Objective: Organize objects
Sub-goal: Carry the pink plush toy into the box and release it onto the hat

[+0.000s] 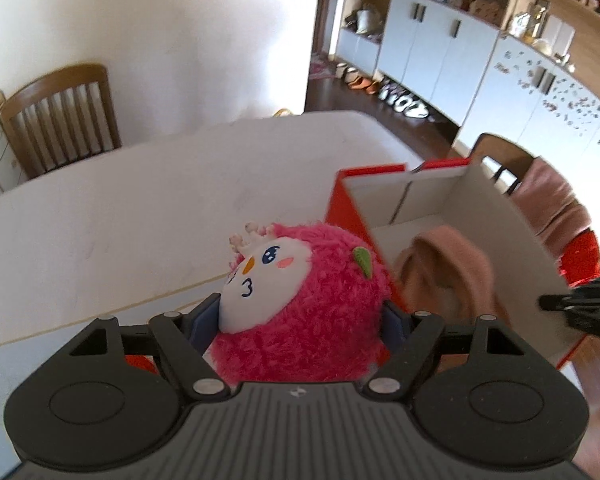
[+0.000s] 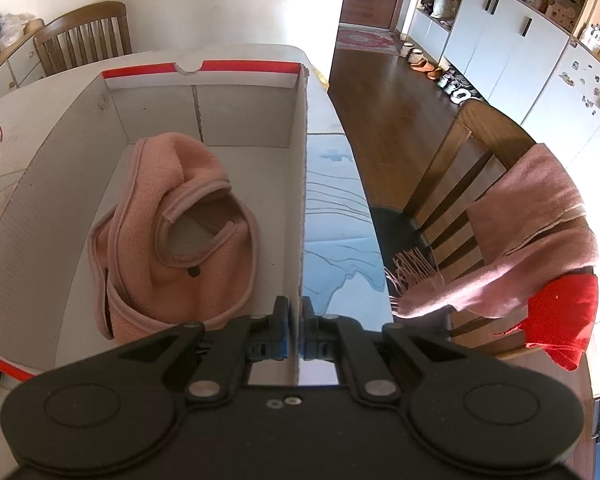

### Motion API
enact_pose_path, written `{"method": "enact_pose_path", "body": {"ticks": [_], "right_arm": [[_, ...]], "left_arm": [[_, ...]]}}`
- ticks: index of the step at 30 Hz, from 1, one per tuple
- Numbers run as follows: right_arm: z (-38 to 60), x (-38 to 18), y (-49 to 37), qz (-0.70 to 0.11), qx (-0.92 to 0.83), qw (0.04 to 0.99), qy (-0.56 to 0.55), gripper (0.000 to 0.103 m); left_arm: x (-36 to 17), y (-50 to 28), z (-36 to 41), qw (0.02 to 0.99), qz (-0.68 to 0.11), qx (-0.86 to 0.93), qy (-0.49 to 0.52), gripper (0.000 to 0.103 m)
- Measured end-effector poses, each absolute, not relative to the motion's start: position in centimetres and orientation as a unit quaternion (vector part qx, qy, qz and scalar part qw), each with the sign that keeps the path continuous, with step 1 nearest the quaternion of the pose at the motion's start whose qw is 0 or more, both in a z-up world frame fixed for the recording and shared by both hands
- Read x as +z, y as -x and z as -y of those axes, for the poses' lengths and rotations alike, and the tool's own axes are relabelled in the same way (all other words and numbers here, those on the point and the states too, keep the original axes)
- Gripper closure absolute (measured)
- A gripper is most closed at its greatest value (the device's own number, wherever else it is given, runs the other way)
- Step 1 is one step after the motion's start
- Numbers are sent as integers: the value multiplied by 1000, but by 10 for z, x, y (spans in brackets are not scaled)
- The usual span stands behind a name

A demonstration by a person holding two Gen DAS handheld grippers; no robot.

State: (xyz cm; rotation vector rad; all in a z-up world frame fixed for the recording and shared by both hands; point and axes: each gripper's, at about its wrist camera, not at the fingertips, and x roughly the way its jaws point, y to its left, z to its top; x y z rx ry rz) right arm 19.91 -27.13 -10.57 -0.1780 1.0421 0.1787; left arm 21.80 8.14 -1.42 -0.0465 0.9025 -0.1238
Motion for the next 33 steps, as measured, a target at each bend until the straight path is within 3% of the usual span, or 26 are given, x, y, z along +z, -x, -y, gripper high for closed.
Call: {"method": "enact_pose_path", "body": {"ticks": [16,33], "right_arm": [[274,-106,-201,-497,99,858,82,100],[278,-107,-202,-496,117,857,76,100]], "left_arm": [[28,-226,7,899,-408,-159,15,24],[-49,-252,101,862,-465,-197,-49,24]]}}
